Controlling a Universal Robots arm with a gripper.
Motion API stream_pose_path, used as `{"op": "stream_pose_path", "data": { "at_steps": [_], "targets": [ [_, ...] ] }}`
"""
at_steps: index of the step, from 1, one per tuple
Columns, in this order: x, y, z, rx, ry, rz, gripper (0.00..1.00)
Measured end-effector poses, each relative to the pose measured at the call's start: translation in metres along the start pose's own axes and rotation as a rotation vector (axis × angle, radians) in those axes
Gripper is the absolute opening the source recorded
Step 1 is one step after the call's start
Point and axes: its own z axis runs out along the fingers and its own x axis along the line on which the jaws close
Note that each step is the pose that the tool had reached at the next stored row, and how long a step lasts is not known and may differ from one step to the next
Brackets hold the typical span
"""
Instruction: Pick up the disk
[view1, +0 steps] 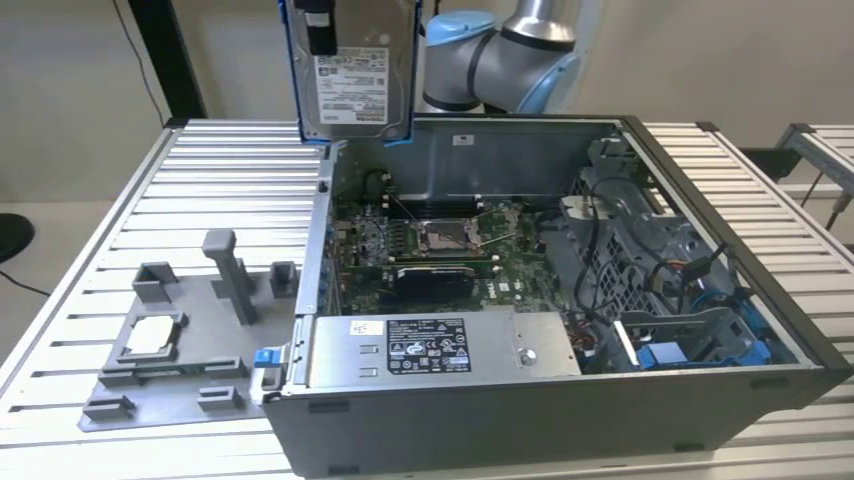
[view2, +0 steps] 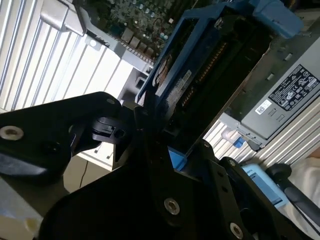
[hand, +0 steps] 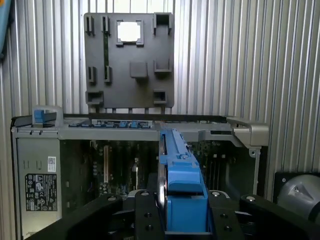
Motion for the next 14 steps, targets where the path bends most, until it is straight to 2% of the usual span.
{"op": "stream_pose_path", "data": {
  "at_steps": [5,10,14],
  "targets": [
    [0.003,-0.0161,0.0002,0.0,0.0,0.0,0.0],
    [0.0092,-0.0265,0.0001,0.0,-0.0001,0.0,0.0],
    [0.0169,-0.033,-0.0001,0.0,-0.0001,0.0,0.0]
  ]
}}
